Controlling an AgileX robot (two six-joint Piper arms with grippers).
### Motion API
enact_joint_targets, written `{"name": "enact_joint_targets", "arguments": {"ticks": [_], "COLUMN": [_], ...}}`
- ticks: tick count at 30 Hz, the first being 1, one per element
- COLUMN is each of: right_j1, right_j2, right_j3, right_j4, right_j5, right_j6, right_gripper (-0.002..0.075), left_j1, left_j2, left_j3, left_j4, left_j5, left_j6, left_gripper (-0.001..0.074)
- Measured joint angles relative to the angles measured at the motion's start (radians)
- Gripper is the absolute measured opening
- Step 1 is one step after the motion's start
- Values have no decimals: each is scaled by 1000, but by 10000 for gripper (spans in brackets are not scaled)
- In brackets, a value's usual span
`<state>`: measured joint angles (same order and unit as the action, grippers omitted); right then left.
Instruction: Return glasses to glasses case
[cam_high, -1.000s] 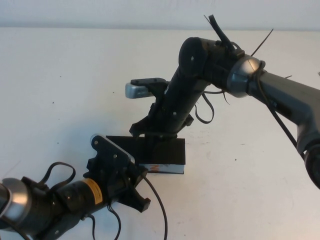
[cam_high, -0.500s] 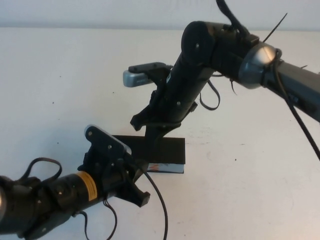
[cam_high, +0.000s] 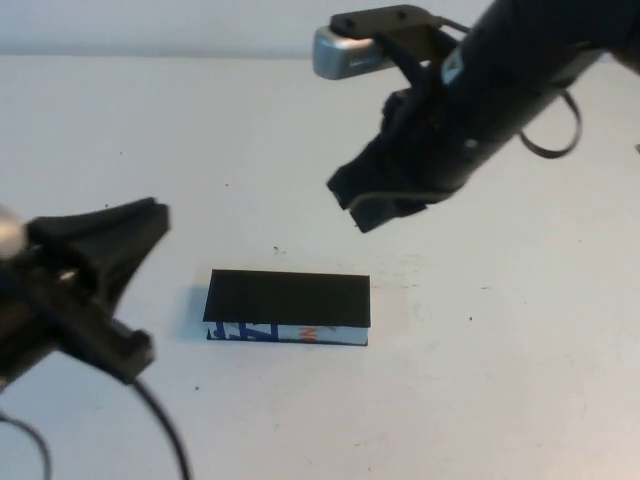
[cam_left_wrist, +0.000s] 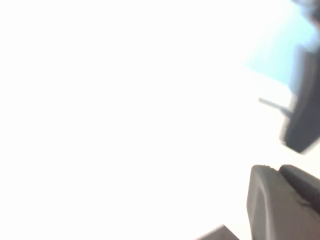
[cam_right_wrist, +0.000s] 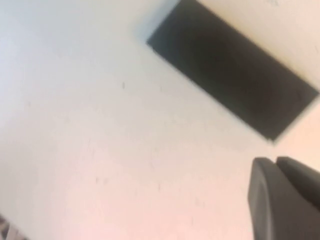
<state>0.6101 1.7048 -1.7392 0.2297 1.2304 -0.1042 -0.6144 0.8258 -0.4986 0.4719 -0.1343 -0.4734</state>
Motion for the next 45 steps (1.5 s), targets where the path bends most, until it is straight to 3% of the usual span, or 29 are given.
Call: {"name": "enact_joint_targets", "arguments": {"ticks": [6,16,23,29,45], "right_j1": [0,0,0,0,0], "right_j2": [-301,-729,-1002,-1089,-1091], "right_j3": [290,686,999,1221,1306], "right_j4": [-42,-44,-36,-27,-21], "right_j5": [-41,-191,-506,-834,-941], "right_j6": [71,81,81,81,81], "right_gripper": [-11,-11,-11,-11,-11], "left_j1": [0,0,0,0,0], "left_j2": [-333,-645,-733,-733,-733], "left_j3": [10,195,350,497,525], "left_j4": [0,8,29,29,29], "left_j5": [234,279,280,291,474], "left_j6": [9,9,10,10,8], "left_gripper": [-1,-1,-1,-1,-1]}}
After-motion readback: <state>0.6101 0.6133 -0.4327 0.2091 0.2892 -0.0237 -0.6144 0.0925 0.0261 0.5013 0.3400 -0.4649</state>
